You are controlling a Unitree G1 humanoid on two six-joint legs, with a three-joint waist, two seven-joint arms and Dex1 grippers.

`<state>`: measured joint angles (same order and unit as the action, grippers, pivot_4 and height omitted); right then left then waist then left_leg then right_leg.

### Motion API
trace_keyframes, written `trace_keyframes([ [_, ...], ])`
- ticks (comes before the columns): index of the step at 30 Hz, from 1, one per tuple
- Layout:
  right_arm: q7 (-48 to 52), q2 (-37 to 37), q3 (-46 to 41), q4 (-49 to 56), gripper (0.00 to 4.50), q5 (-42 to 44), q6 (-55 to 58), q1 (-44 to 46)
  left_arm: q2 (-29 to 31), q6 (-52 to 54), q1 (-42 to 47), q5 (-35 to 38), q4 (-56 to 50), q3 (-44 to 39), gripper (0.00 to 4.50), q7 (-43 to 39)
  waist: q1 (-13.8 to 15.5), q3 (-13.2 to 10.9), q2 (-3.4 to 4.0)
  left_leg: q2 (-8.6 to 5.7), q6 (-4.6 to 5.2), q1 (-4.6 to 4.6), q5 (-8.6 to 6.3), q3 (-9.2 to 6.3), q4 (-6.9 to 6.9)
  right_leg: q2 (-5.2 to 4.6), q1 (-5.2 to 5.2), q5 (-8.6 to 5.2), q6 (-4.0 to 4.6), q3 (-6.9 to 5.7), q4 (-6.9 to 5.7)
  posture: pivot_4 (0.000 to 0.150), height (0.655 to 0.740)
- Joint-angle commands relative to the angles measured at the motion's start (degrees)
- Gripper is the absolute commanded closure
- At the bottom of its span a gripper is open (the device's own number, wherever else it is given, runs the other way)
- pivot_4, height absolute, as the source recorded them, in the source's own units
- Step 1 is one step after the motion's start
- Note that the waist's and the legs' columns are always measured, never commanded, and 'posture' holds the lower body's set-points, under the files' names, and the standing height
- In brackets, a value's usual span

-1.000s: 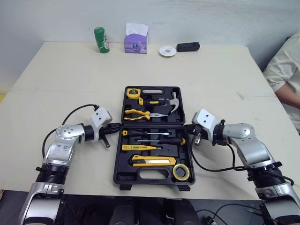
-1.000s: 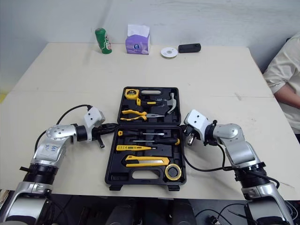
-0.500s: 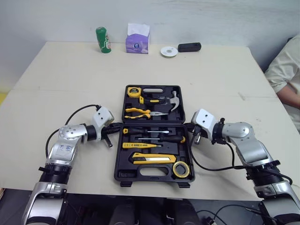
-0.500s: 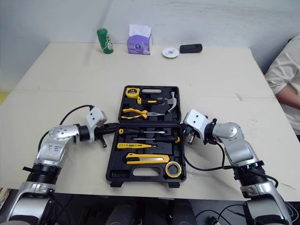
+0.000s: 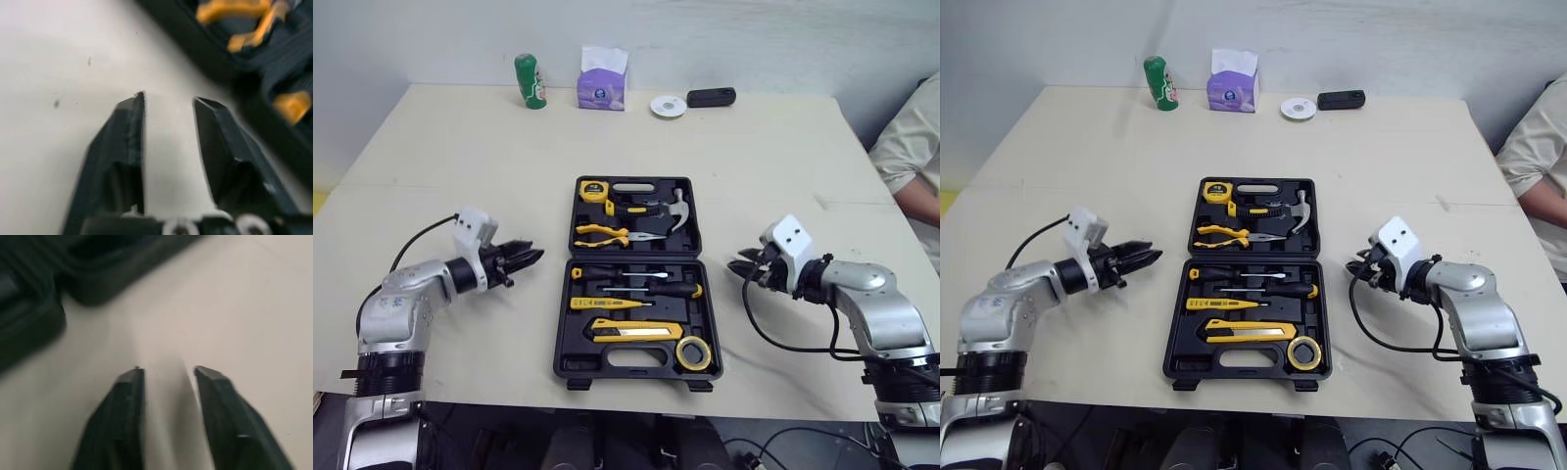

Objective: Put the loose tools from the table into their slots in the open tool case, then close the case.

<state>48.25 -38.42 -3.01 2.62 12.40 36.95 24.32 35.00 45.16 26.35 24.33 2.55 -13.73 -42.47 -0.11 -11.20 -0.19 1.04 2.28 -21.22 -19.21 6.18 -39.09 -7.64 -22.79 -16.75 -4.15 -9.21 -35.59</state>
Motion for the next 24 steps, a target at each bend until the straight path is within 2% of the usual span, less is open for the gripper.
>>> trace_keyframes([
  [1,-3.5,2.1,-3.8,3.8,0.98,5.4,9.3,4.3,-1.1,10.5,5.9,3.0,-2.3,-2.6,0.84,7.3,0.0,0.0,0.0,0.0,-0.01,0.01,0.0,-0.01,0.0,0.01,0.0,0.0,0.0,0.0,-0.01,0.15,0.7316],
  [2,-5.0,3.7,-4.7,3.9,0.43,7.2,12.9,6.2,-1.8,13.1,8.1,3.1,-1.3,-2.8,0.33,9.5,0.0,0.0,0.0,0.0,-0.01,0.0,0.0,-0.01,0.01,0.02,0.0,0.0,0.0,-0.01,0.0,0.15,0.7316],
  [3,-6.4,5.0,-5.2,3.8,0.03,8.4,16.0,8.0,-2.3,15.5,10.0,3.2,-0.3,-2.7,0.0,11.2,0.0,0.0,0.0,-0.02,-0.02,-0.01,0.0,-0.02,0.01,0.02,0.0,0.0,0.0,-0.03,-0.01,0.15,0.7316],
  [9,-13.5,9.8,-2.9,2.5,0.03,9.1,26.7,15.2,-4.8,23.5,15.5,3.2,2.5,-0.2,0.0,15.0,-0.1,0.0,0.0,-0.05,-0.05,-0.06,0.02,0.04,0.06,0.09,-0.1,0.0,0.0,-0.02,-0.03,0.15,0.7316],
  [16,-20.5,13.6,-2.3,-0.5,0.03,8.5,35.0,20.0,-6.3,24.2,18.8,0.0,8.1,1.9,0.0,19.8,-0.1,0.0,0.0,-0.11,-0.07,-0.3,0.1,0.08,0.06,0.09,-0.42,0.0,0.0,0.03,-0.1,0.15,0.7316],
  [24,-25.5,16.1,-4.5,-5.2,0.03,8.2,36.9,22.8,-7.4,24.6,19.0,0.2,8.3,3.6,0.0,19.8,-0.2,0.0,0.0,-0.14,-0.08,-0.44,0.16,0.27,0.05,0.1,-0.68,0.0,0.0,0.16,-0.25,0.15,0.7316],
])
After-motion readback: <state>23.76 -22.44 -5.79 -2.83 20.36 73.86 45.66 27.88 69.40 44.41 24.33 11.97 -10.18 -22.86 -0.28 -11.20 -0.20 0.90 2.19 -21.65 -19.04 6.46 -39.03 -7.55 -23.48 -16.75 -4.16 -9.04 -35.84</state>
